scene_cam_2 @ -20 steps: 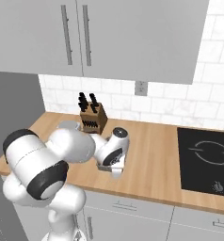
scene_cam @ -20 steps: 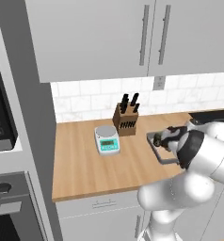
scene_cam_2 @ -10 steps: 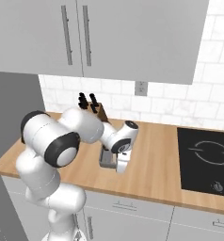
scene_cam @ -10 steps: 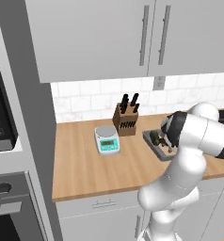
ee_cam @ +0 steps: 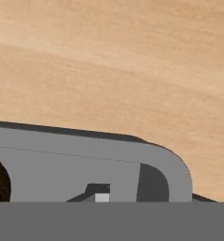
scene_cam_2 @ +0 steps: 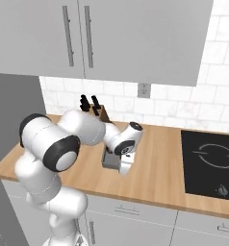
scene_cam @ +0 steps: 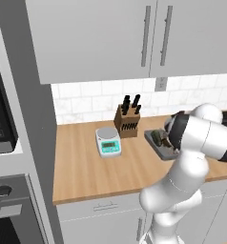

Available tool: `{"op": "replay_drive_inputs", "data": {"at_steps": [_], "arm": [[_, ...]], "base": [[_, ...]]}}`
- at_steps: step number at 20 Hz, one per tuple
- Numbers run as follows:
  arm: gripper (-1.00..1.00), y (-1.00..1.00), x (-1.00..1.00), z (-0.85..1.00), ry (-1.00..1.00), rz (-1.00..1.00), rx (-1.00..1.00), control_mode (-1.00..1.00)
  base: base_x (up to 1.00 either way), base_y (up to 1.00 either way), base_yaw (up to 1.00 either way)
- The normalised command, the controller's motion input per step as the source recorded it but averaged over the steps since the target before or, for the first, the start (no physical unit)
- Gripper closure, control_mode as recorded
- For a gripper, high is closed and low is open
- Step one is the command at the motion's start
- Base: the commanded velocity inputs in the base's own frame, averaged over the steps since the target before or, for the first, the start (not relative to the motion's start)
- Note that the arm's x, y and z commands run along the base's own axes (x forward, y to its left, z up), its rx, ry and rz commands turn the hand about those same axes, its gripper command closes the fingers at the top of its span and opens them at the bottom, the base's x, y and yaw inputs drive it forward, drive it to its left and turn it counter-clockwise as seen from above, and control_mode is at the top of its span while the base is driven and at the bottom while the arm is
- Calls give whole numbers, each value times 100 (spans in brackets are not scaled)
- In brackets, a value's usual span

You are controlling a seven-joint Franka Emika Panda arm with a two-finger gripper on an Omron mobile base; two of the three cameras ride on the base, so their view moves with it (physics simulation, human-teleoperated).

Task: Take the meat container that has the shrimp and place it on the second highest rack of the freezer. Then take the vegetable container that has the mushroom and cucumber and place it on the highest rack of the freezer.

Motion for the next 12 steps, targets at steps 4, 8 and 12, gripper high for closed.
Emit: {"op": "replay_drive_inputs", "data": {"at_steps": [4, 8, 12], "arm": [[100, 0, -60, 22, -12, 0, 0, -100], [100, 0, -57, 35, -14, 0, 0, -100], [100, 0, -61, 47, -18, 0, 0, -100]], "base": [[0, 0, 0], [0, 0, 0], [0, 0, 0]]}}
